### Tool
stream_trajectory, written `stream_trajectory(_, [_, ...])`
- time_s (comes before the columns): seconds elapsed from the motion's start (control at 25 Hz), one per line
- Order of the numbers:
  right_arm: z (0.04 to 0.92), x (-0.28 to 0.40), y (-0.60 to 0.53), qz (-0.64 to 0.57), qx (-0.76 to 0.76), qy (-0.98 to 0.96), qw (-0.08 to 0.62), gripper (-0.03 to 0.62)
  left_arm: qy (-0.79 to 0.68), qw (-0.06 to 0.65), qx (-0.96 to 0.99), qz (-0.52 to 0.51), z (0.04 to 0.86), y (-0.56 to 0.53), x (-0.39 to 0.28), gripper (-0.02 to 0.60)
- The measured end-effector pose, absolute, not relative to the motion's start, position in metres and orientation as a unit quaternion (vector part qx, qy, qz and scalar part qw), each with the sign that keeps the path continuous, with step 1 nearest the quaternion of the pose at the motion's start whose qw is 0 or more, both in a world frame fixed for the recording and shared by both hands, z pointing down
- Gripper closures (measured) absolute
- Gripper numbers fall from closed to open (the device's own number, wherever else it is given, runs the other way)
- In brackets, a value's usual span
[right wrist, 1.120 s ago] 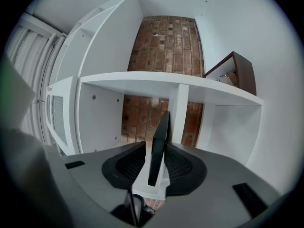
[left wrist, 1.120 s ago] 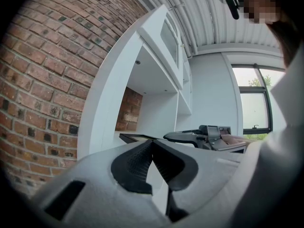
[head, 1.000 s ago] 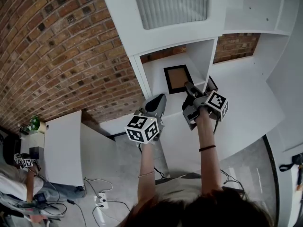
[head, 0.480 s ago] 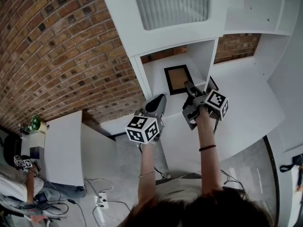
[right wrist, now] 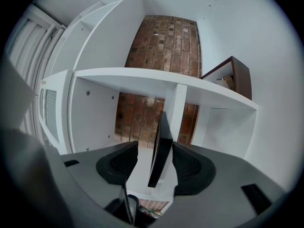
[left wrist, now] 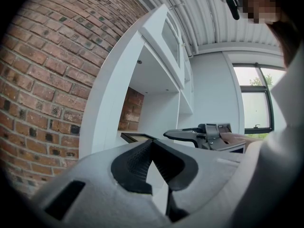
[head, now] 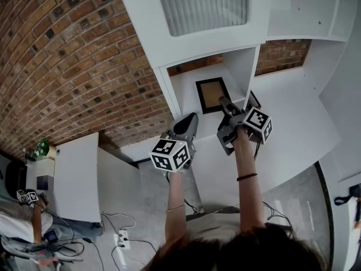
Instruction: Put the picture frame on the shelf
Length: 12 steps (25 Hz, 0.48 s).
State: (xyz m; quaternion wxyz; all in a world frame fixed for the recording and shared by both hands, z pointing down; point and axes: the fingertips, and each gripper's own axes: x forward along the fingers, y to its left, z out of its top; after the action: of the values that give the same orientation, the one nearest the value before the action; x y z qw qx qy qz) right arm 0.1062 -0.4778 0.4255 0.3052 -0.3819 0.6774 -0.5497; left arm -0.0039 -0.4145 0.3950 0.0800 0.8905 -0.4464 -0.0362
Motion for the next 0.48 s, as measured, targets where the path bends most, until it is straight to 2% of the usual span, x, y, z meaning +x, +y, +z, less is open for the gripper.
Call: stream_trajectory(0.48, [0.4306, 0.1035, -0.4714, -0.562, -0.369, 0.674, 0.307, 0.391, -0.446, 0.082, 0.891, -0.031, 0.3961, -0.4109, -0.0014, 0.571])
